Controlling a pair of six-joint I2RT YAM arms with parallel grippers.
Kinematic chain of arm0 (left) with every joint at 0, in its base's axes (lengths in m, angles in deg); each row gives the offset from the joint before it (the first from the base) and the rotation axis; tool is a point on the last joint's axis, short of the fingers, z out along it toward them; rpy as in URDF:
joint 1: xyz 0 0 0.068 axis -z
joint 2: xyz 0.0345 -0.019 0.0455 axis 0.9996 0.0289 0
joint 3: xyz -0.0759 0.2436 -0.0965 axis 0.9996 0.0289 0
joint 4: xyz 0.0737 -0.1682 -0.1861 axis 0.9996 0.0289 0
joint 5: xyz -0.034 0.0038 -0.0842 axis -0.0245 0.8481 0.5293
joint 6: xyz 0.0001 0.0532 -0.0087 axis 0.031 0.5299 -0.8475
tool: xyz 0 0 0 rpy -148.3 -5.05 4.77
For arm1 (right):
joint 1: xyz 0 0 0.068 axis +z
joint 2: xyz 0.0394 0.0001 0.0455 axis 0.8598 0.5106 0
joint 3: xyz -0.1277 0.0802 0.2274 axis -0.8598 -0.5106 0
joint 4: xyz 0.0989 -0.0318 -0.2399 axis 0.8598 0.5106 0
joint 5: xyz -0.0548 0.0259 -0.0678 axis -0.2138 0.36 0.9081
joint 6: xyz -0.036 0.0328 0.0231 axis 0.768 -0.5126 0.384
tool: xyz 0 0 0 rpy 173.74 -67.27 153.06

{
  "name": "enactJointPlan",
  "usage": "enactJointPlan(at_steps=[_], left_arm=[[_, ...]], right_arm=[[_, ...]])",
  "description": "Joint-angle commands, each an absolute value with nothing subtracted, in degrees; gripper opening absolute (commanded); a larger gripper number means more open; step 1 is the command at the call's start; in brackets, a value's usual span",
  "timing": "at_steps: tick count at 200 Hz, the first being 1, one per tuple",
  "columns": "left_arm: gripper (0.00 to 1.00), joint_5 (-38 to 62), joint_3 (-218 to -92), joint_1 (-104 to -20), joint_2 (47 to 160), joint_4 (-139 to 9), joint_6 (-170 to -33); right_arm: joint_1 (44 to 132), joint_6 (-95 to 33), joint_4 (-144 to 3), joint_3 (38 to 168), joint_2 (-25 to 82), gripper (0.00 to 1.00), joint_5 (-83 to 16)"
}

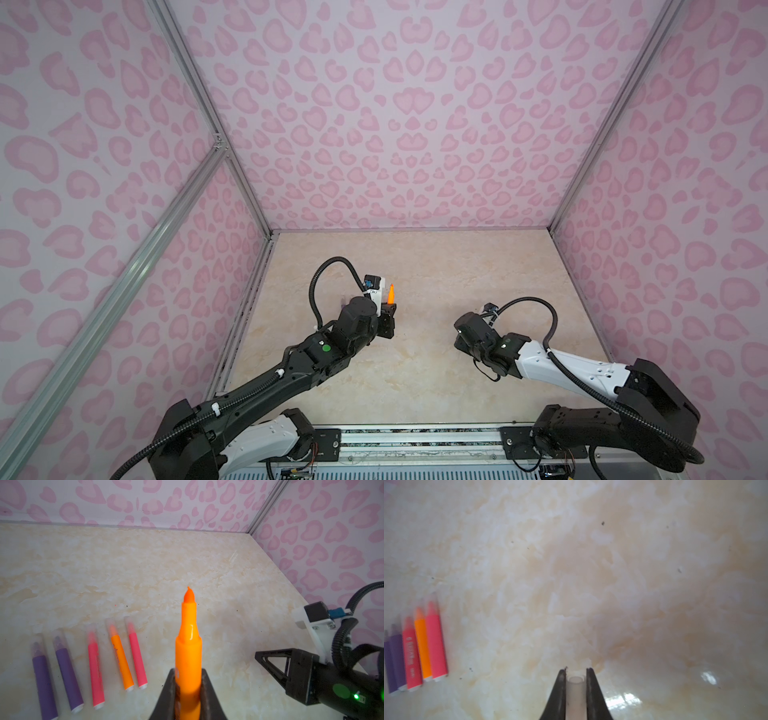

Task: Insert the pens into the pen caps
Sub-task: 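Carry the cap over the orange highlighter tip held by the left gripper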

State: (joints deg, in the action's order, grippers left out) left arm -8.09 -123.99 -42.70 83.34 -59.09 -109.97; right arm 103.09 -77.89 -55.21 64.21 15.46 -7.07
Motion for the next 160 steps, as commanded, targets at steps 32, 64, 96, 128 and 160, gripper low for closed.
enactJointPlan(at_steps=[32,64,96,128,160], left_arm=[[0.03,-3.19,-123.11,-42.6,82.68,-64.04,-108.43],[0.03,6.39,-123.5,-42.21,85.55,-67.62,-107.9],[0.03,14.0,-125.35,-39.5,89.94,-70.4,-108.25],[0.03,10.49,-128.41,-34.79,94.24,-68.13,-104.0],[0.03,8.8,-129.11,-34.14,97.49,-68.31,-102.72]], right_arm=[[98.88,-72.32,-62.81,74.25,19.25,0.0,-4.19],[95.49,-67.06,-70.13,76.44,20.43,0.01,-8.58],[94.29,-62.83,-83.93,72.92,22.13,0.02,-13.7],[92.12,-59.28,-83.93,74.21,22.1,0.02,-20.74],[91.43,-57.27,-90.03,70.42,18.09,0.03,-21.03]])
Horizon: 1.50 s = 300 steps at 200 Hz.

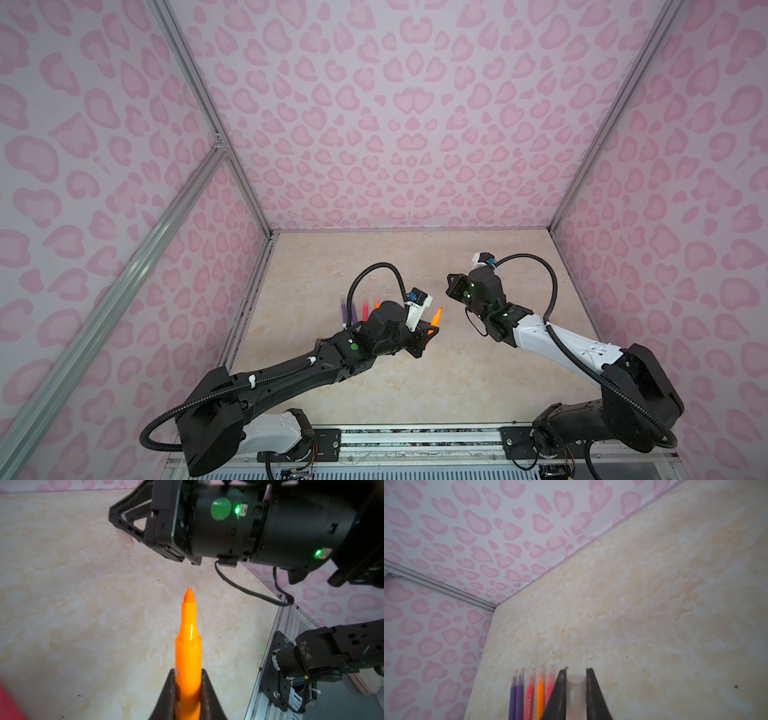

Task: Insert the pens into the pen caps
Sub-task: 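Carry the cap over the orange highlighter tip held by the left gripper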

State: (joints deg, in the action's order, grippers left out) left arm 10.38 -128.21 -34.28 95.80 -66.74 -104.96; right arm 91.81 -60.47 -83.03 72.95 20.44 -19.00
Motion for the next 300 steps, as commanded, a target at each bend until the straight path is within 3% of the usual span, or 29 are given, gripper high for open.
enactJointPlan(at_steps=[1,75,122,300], left_arm=[[0.03,8.85,-129.14,-34.17,97.53,-68.35,-102.76],[0.03,10.03,-129.52,-34.03,98.73,-68.79,-103.02],[0.03,5.58,-128.8,-34.03,97.05,-68.34,-104.55],[0.03,2.33,-129.9,-35.42,98.0,-65.79,-106.57]], right_arm=[[91.4,-57.21,-90.21,70.26,17.99,0.03,-21.03],[91.79,-56.6,-94.25,67.65,14.52,0.04,-29.18],[92.7,-59.83,-97.9,66.34,15.69,0.02,-31.62],[99.45,-62.99,-100.62,61.31,10.07,0.04,-25.78]])
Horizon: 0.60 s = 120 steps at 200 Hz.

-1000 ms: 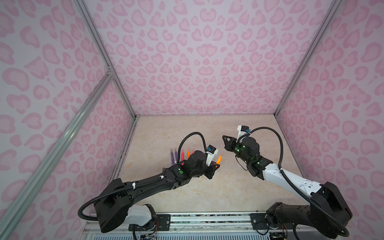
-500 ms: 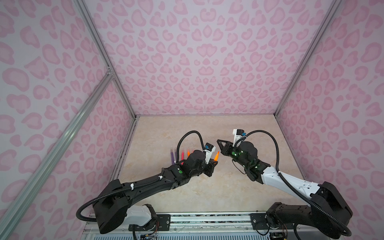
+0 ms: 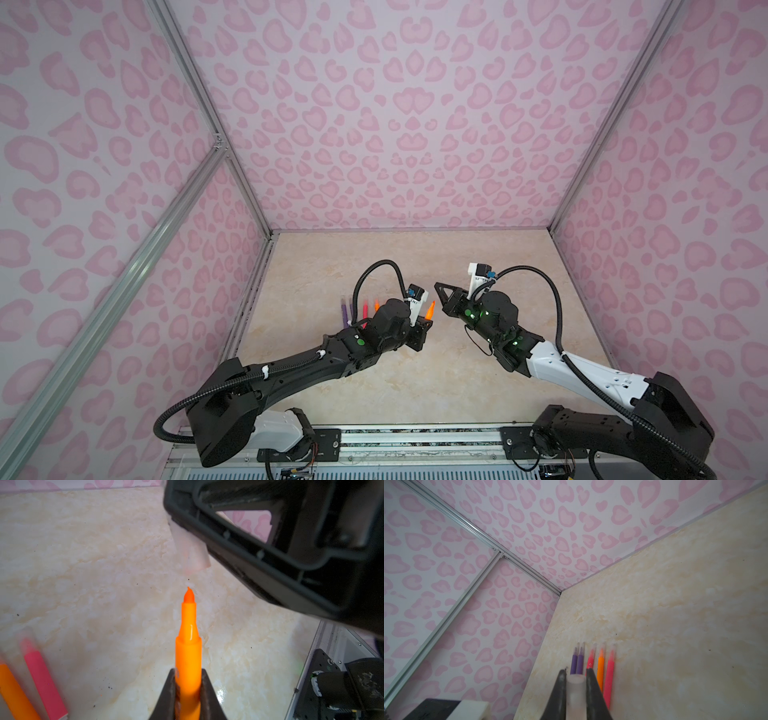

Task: Insert the pens into the pen caps
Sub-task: 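Carry the cap over the orange highlighter tip held by the left gripper, then push the cap down onto the orange highlighter tip with the right gripper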

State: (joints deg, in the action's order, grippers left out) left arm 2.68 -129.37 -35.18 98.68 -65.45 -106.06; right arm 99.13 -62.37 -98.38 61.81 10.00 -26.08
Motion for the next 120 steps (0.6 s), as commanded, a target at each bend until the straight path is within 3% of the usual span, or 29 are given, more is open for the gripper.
enactJointPlan(at_steps=[1,120], left_arm=[[0.03,2.36,-129.88,-35.43,98.0,-65.81,-106.57],[0.03,3.11,-129.34,-36.58,97.66,-66.12,-107.75]], right_arm=[[99.46,-63.02,-100.6,61.35,10.07,0.04,-25.78],[100.99,-64.07,-102.24,61.97,12.88,0.02,-26.23]])
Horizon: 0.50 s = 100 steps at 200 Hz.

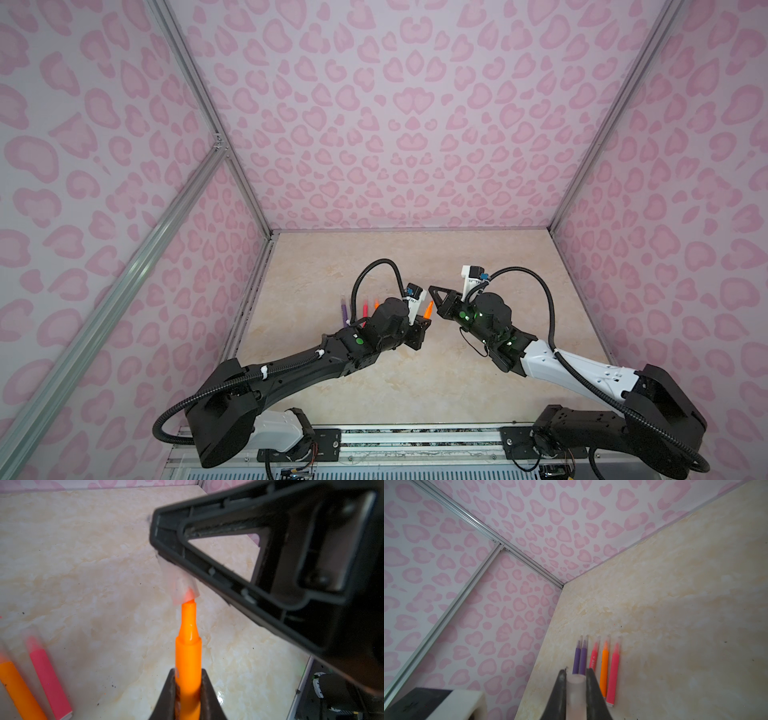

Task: Insert the pens into the pen caps
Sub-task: 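Push the cap down onto the orange highlighter tip with the right gripper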

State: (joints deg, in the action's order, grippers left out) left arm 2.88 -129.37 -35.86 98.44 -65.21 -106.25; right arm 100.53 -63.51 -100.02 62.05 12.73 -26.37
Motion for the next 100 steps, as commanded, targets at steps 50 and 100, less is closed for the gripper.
enactJointPlan(at_steps=[50,100], left_arm=[[0.03,6.36,-127.55,-38.88,95.8,-67.88,-109.48],[0.03,6.71,-124.58,-38.94,91.22,-70.58,-109.22]], right_arm=[[104.99,-64.27,-104.99,61.48,14.4,0.01,-23.53],[107.19,-65.63,-109.53,59.39,15.41,0.01,-21.32]])
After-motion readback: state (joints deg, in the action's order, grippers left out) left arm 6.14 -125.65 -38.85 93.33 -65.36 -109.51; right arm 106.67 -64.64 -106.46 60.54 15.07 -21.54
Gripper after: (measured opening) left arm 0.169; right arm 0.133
